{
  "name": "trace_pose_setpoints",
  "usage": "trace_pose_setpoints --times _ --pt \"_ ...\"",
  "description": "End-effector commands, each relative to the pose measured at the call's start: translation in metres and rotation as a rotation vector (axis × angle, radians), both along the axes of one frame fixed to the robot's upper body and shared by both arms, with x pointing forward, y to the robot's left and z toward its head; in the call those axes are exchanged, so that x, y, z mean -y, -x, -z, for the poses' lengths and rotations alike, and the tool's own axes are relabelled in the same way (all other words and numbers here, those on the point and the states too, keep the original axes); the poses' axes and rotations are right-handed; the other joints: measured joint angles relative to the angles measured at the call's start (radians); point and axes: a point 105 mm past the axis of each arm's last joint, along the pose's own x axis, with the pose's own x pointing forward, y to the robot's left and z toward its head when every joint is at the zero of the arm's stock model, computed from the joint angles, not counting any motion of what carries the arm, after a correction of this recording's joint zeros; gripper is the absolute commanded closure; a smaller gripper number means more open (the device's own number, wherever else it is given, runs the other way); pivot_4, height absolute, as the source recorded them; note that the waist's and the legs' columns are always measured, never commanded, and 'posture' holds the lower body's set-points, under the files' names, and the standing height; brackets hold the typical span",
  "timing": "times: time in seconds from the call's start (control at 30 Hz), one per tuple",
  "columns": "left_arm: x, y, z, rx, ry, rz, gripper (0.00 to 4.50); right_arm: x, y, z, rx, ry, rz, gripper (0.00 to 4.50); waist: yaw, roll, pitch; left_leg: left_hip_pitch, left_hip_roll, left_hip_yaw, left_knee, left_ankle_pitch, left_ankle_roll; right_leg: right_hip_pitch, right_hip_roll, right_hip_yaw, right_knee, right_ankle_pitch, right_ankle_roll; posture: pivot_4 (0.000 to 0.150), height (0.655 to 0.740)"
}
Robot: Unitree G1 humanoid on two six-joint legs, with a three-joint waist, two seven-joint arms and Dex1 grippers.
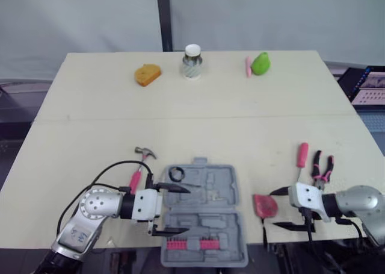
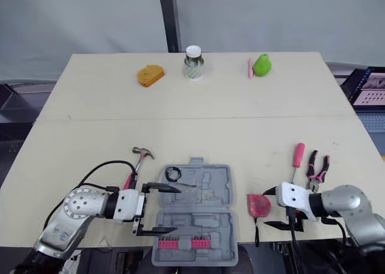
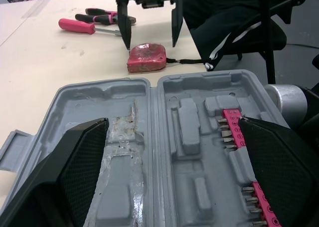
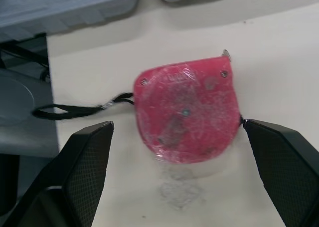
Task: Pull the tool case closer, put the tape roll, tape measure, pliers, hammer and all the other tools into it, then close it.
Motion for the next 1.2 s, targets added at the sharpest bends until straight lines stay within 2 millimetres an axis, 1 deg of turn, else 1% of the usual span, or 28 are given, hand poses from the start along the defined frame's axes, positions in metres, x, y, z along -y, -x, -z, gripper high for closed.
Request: trace_pose_setpoints --times 0.03,0.4,0.6,0.83,0.93,0.97,1.0,1.1,1.2 --pt "0.0 0.003 -0.005 0.041 0.012 0.0 0.0 0.0 -0.003 0.004 0.014 -0.005 -0.037 0.08 0.001 0.0 0.0 0.0 0.0 0.0 -0.001 0.0 0.0 0.0 0.0 0.0 0.0 0.0 0.0 0.15 0.74" --pt "0.0 0.007 -0.002 0.034 0.008 -0.016 0.0 -0.005 -0.004 0.012 -0.003 -0.026 -0.047 0.08 0.003 0.0 0.0 0.0 0.0 0.0 0.001 0.0 0.0 0.0 0.0 0.0 0.0 0.0 0.0 0.15 0.74" --pt "-0.001 0.008 0.002 0.034 0.005 -0.016 0.0 -0.012 -0.002 0.015 -0.009 -0.047 -0.039 0.08 0.003 0.0 0.0 0.0 0.0 0.0 0.001 0.0 0.0 0.0 0.0 0.0 0.0 0.0 0.0 0.15 0.74" --pt "-0.001 0.007 0.004 0.04 0.006 -0.013 0.0 -0.009 -0.003 0.02 -0.003 -0.032 -0.014 0.08 0.003 0.0 0.0 0.0 0.0 0.0 0.001 0.0 0.0 0.0 0.0 0.0 0.0 0.0 0.0 0.15 0.74" --pt "0.0 0.006 0.004 0.04 0.008 -0.013 0.0 -0.009 -0.005 0.02 0.007 -0.033 -0.006 0.89 0.003 0.0 0.0 0.0 0.0 0.0 0.001 0.0 0.0 0.0 0.0 0.0 0.0 0.0 0.0 0.15 0.74" --pt "0.0 0.005 0.005 0.038 0.009 -0.016 0.0 -0.009 -0.006 0.019 0.008 -0.037 -0.002 1.36 0.003 0.0 0.0 0.0 0.0 0.0 0.001 0.0 0.0 0.0 0.0 0.0 0.0 0.0 0.0 0.15 0.74" --pt "0.0 0.004 0.005 0.038 0.01 -0.019 0.0 -0.009 -0.006 0.018 0.01 -0.041 0.001 1.55 0.003 0.0 0.0 0.0 0.0 0.0 0.001 0.0 0.0 0.0 0.0 0.0 0.0 0.0 0.0 0.15 0.74" --pt "-0.001 -0.001 0.005 0.038 0.019 -0.065 0.0 -0.01 -0.008 0.008 0.006 -0.053 0.003 1.55 0.003 0.0 0.0 0.0 0.0 0.0 0.001 0.0 0.0 0.0 0.0 0.0 0.0 0.0 0.0 0.15 0.74" --pt "-0.006 -0.008 0.005 0.047 0.019 -0.118 0.0 -0.017 -0.01 -0.014 -0.014 -0.045 -0.019 1.55 0.002 0.0 0.0 -0.001 0.0 0.0 0.001 0.0 0.0 0.0 0.0 0.0 0.0 0.0 0.0 0.15 0.74"
